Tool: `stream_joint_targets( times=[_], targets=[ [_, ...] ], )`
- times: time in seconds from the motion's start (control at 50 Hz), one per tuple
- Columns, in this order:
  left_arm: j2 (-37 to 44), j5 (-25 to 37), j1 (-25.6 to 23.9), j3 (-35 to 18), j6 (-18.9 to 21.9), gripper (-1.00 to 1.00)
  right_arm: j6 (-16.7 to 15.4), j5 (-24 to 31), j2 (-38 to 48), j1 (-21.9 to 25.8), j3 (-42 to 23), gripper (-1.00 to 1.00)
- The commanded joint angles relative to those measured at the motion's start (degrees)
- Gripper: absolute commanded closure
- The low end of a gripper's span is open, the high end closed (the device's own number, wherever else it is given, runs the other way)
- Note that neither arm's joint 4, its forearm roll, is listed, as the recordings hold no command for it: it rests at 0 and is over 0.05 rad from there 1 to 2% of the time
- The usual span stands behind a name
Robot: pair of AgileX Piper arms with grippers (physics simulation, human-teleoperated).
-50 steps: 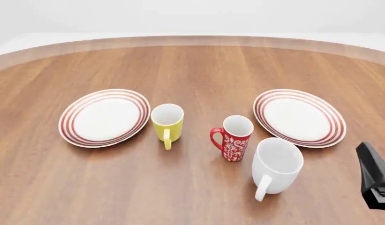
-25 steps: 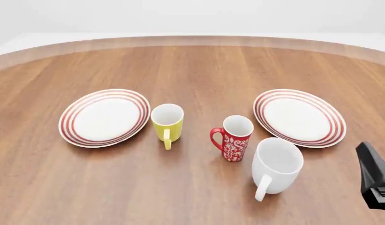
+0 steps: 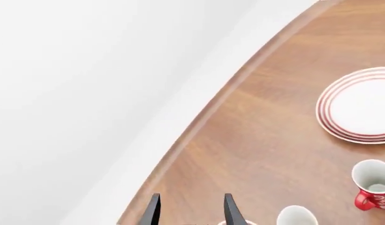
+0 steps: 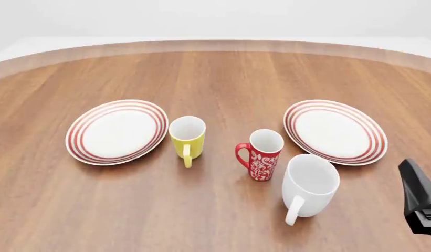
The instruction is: Put the red mug on the left plate.
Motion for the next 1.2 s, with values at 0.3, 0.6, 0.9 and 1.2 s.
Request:
stream_joint_targets(
  times=[0.3,0.6,0.9,1.2],
  targets=[
    [6.29,-3.3,-4.01,3.21,-3.14,-1.0,0.0,0.09,-0.12,0.01,0.01,-1.0],
    [8.37,-6.38,-5.69,6.56,-5.45,-1.0,-0.01,0.08,-0.09,0.0,0.01,-1.0],
    [9.79,-12.1,-6.73,12.53,-8.69,-1.0,-0.02,0.08,-0.1,0.02,0.01,-1.0],
    [13.33,-17.22,-8.69,17.09,-10.29,-1.0,0.02,0.07,-0.07,0.0,0.01,-1.0]
  ],
)
